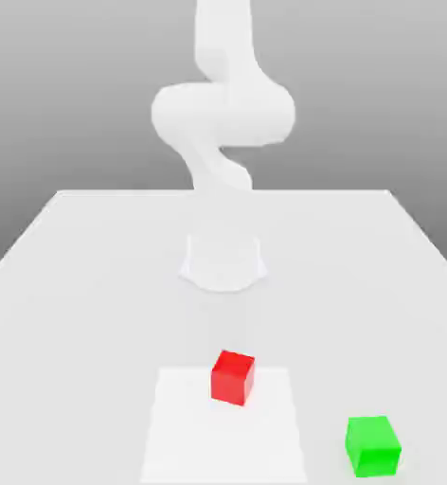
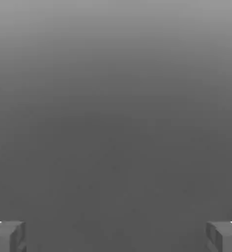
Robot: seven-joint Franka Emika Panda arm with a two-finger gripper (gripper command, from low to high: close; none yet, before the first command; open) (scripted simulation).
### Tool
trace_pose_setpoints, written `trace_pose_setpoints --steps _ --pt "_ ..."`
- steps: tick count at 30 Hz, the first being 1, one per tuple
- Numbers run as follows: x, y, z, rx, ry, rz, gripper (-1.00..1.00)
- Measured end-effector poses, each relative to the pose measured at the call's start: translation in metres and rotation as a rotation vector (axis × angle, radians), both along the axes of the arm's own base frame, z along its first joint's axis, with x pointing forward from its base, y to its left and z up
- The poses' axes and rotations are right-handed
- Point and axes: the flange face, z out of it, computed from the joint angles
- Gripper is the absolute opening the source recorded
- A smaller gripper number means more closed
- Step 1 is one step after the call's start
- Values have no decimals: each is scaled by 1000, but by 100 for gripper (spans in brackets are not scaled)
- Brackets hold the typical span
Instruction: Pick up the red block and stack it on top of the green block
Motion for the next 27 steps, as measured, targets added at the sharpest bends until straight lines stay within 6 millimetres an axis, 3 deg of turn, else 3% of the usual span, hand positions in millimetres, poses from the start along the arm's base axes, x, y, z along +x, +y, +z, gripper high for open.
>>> trace_pose_setpoints --steps 4,9,13,17,19,24,25,27 --pt "38 5 -99 30 150 -53 0" --pt "51 7 -224 65 334 -126 0" --pt "35 8 -325 90 491 -194 0" --pt "-9 9 -427 113 664 -273 0" --pt "-19 10 -460 118 702 -292 0" --pt "-24 10 -508 119 714 -297 0" --pt "-25 10 -514 119 714 -297 -100" --pt "-25 10 -514 119 714 -297 -100"
